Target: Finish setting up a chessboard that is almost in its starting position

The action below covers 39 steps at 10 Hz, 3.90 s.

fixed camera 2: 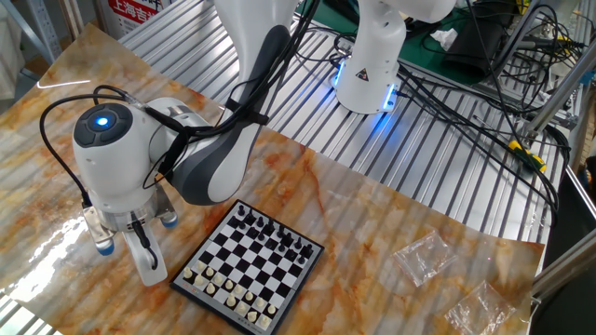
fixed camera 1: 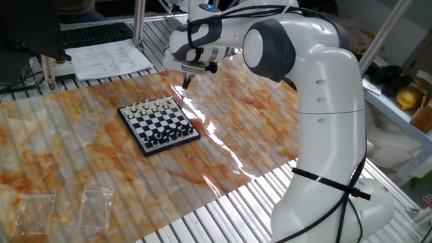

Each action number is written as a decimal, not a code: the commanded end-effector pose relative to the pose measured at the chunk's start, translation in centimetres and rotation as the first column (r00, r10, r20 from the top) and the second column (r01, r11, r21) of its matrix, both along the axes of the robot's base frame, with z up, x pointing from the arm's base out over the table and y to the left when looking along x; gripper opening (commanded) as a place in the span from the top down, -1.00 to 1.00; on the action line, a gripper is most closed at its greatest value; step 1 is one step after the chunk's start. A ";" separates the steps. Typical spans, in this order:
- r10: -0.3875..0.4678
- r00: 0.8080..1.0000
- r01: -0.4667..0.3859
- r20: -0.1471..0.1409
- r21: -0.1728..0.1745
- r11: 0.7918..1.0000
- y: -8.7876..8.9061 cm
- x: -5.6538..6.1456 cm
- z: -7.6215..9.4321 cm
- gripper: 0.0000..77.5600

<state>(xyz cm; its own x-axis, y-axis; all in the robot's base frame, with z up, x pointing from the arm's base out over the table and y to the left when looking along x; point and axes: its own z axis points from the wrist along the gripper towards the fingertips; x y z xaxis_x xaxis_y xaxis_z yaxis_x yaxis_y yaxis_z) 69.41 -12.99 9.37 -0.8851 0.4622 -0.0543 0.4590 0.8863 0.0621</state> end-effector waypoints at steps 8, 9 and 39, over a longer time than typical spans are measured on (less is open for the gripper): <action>-0.008 1.000 0.008 0.000 -0.005 1.000 -0.1 0.1 0.2 1.00; -0.009 1.000 0.009 0.000 -0.005 1.000 -0.1 0.1 0.2 1.00; 0.001 1.000 -0.001 0.003 -0.016 1.000 0.2 0.4 -0.7 -1.00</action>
<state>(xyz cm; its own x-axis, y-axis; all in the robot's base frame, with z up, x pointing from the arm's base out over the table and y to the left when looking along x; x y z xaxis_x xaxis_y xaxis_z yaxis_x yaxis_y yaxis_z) 69.72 -12.78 8.45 -0.8827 0.4661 -0.0600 0.4634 0.8845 0.0545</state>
